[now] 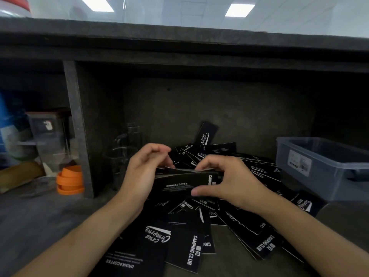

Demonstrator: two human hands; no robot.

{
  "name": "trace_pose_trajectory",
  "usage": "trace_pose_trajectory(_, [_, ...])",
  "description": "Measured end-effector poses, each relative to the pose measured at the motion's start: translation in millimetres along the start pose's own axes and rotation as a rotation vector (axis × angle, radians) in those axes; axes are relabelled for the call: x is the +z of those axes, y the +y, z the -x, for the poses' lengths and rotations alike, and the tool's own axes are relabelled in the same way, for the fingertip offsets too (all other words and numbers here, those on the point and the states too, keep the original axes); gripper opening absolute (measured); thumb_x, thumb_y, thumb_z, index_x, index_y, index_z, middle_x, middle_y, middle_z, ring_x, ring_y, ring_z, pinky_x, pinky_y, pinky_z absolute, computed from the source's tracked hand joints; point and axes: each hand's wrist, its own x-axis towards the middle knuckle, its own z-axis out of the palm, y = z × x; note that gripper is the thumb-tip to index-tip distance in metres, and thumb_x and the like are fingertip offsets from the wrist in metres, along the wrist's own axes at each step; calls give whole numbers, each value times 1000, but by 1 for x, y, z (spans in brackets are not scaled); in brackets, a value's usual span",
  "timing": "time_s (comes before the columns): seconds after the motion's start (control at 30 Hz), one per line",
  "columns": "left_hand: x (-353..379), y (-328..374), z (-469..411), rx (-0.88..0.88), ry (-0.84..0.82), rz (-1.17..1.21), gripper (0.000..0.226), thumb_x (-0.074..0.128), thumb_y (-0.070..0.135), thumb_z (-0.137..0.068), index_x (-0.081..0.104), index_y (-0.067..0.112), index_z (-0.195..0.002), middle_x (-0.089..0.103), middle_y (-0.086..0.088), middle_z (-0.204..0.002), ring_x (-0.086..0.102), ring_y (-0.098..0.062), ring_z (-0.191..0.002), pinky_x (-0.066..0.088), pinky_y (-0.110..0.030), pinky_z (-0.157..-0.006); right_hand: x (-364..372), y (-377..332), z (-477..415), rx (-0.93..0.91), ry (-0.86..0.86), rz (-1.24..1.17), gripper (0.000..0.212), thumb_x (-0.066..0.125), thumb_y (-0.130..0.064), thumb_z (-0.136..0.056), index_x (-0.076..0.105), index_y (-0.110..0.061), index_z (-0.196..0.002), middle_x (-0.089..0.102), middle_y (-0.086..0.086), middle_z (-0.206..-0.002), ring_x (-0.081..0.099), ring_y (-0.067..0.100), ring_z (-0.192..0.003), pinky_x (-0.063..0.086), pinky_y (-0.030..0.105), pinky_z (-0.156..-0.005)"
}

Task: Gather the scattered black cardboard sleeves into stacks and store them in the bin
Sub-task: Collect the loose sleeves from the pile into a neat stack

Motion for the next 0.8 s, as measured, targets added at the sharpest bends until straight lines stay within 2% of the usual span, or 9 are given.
trace_pose_trajectory(0.07, [1,-10,-2,22,-6,-178,16,59,11,-97,73,17,-93,74,-2,-87,70,-18,-89,53,-33,-86,7,0,-1,-13,66,18,35,94,-28,-69,69,-30,-94,73,-14,-91,69,1,-86,54,18,-80])
trace_pose_trajectory(0.13, [1,-20,-5,-77,0,-282,18,58,12,-97,73,22,-91,75,-3,-92,71,-23,-96,53,-39,-93,11,3,-2,49,-19,85,46,93,-34,-69,65,-33,-106,71,-16,-99,67,-3,-93,52,15,-83])
trace_pose_trajectory(0.27, [2,-19,-4,-146,10,-172,18,58,29,-102,72,18,-98,75,-2,-103,70,-19,-101,53,-36,-98,3,11,-3,236,-52,27,69,95,-35,-66,56,-34,-123,62,-16,-119,58,-8,-102,43,0,-75])
trace_pose_trajectory(0.33, [5,-19,0,-150,-92,-154,24,58,40,-100,73,21,-97,75,3,-101,71,-14,-99,53,-31,-94,4,12,-2,285,-40,-39,70,96,-31,-64,57,-33,-122,61,-13,-121,59,-2,-108,45,7,-84])
trace_pose_trajectory(0.4, [6,-24,0,-105,-146,-258,14,62,33,-99,73,25,-95,74,3,-100,70,-15,-100,52,-32,-95,8,12,-1,299,-55,-105,68,97,-26,-65,58,-33,-121,62,-13,-119,61,1,-110,48,15,-91])
trace_pose_trajectory(0.5, [5,-27,-4,-43,-80,-300,13,57,22,-102,70,25,-100,72,3,-102,68,-13,-99,51,-27,-90,11,13,-1,312,-77,-283,67,95,-16,-68,60,-31,-123,66,-5,-121,67,5,-109,55,21,-96])
trace_pose_trajectory(0.63, [0,-30,-8,1,-48,-284,20,48,22,-107,67,23,-103,71,3,-100,67,-13,-95,51,-25,-82,13,17,-1,317,-91,-438,58,87,-4,-76,63,-23,-124,73,6,-117,72,18,-108,57,35,-100])
trace_pose_trajectory(0.7, [-1,-32,-7,71,-68,-410,28,42,26,-109,68,24,-99,70,6,-98,65,-11,-96,48,-28,-84,14,18,-2,300,-80,-387,53,87,-6,-77,64,-22,-122,75,4,-112,73,16,-105,57,34,-100])
trace_pose_trajectory(0.8, [0,-27,-1,321,-140,-848,47,26,48,-107,68,27,-99,65,11,-95,59,-7,-95,43,-31,-88,15,19,-4,273,-77,-301,46,88,-12,-78,66,-22,-117,75,0,-105,73,12,-98,57,34,-96])
